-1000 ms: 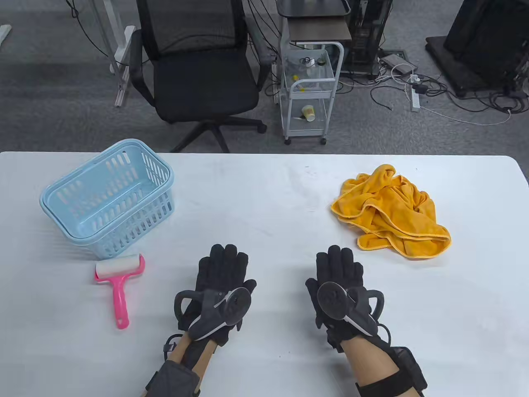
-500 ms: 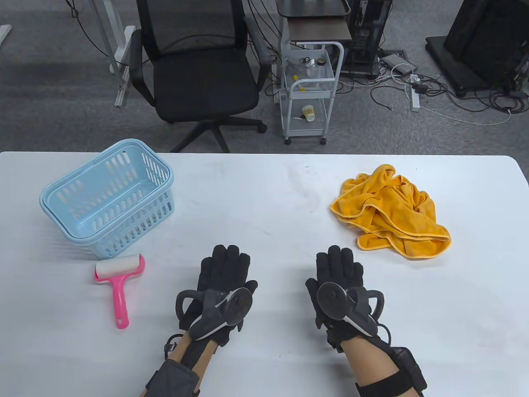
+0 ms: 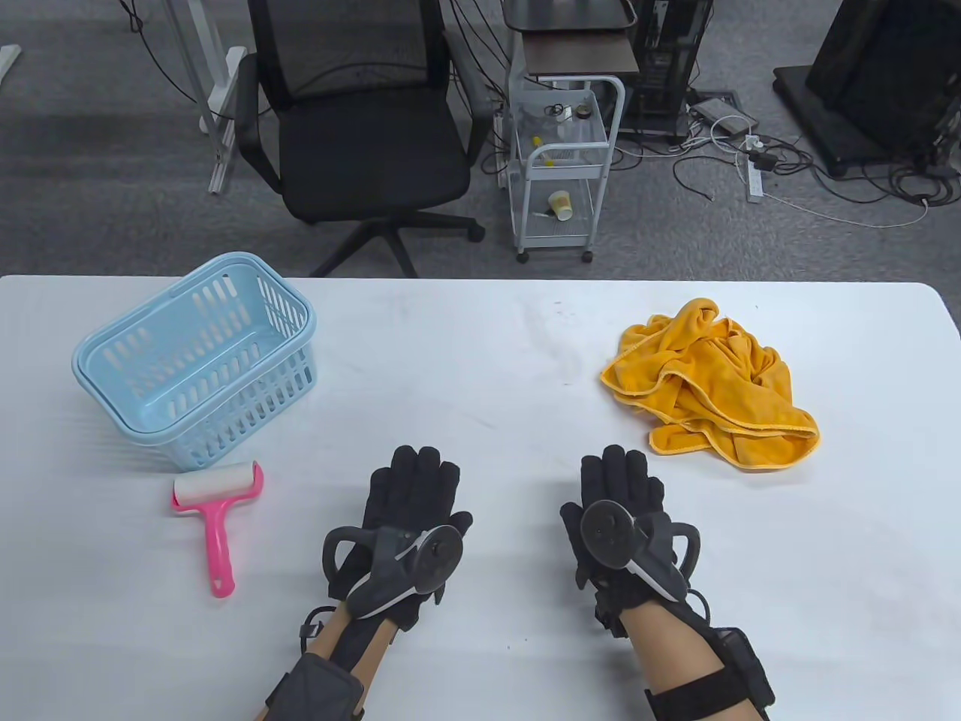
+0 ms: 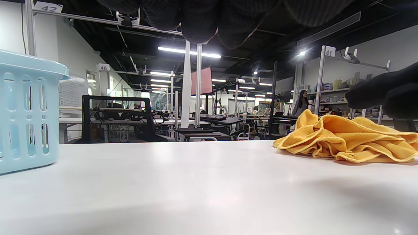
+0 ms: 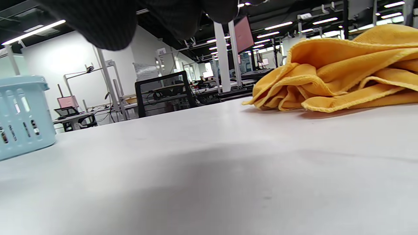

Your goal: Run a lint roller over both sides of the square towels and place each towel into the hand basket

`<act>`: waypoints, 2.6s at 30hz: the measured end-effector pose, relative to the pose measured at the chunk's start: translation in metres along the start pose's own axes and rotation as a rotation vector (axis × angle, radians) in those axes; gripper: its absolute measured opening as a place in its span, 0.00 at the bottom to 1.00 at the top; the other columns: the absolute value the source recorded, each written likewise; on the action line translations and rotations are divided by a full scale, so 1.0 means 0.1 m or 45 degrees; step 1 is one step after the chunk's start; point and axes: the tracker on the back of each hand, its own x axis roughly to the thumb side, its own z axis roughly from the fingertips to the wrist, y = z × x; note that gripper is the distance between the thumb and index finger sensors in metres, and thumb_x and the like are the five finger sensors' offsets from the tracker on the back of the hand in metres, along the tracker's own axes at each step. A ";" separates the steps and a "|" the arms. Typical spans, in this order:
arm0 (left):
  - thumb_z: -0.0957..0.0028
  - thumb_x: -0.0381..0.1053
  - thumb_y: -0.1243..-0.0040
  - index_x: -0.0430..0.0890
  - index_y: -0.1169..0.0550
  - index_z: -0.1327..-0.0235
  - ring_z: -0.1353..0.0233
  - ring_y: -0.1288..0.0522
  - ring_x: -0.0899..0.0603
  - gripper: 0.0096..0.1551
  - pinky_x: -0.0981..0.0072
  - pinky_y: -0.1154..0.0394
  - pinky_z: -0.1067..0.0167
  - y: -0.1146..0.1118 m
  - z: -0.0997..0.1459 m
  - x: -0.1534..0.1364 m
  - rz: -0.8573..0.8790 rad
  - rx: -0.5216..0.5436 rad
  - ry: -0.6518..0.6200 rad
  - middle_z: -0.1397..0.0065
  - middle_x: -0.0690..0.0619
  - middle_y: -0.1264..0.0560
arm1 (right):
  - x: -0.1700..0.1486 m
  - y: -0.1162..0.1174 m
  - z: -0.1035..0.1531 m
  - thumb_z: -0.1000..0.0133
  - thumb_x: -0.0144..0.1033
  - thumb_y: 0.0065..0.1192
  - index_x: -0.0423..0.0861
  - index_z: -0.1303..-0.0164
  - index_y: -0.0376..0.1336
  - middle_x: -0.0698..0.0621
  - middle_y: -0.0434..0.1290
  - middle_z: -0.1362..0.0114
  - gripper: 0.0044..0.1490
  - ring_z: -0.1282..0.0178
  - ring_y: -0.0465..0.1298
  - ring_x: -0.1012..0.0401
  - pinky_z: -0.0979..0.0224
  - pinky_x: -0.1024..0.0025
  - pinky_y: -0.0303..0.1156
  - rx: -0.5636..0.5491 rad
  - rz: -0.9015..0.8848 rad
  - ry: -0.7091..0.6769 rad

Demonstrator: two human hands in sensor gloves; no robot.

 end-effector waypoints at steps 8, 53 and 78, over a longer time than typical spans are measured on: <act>0.45 0.64 0.58 0.53 0.33 0.24 0.15 0.46 0.32 0.36 0.36 0.45 0.27 0.00 0.00 -0.01 0.010 0.006 0.008 0.14 0.47 0.42 | -0.48 -0.34 -0.54 0.39 0.54 0.57 0.42 0.17 0.48 0.37 0.46 0.16 0.47 0.19 0.42 0.37 0.26 0.34 0.51 -0.007 0.054 0.281; 0.48 0.70 0.51 0.53 0.37 0.23 0.16 0.43 0.30 0.41 0.35 0.43 0.27 0.13 0.05 -0.05 0.228 0.076 -0.037 0.13 0.45 0.43 | 0.45 -1.91 -0.57 0.41 0.45 0.67 0.43 0.38 0.73 0.37 0.65 0.21 0.27 0.19 0.58 0.35 0.27 0.33 0.59 -0.357 0.224 -0.161; 0.45 0.56 0.43 0.62 0.25 0.39 0.38 0.15 0.41 0.20 0.38 0.26 0.32 0.27 0.11 -0.16 0.371 0.263 -0.024 0.35 0.55 0.19 | 0.66 -0.03 0.04 0.46 0.55 0.75 0.39 0.49 0.74 0.35 0.67 0.23 0.31 0.22 0.62 0.33 0.30 0.31 0.62 0.533 -0.570 -0.544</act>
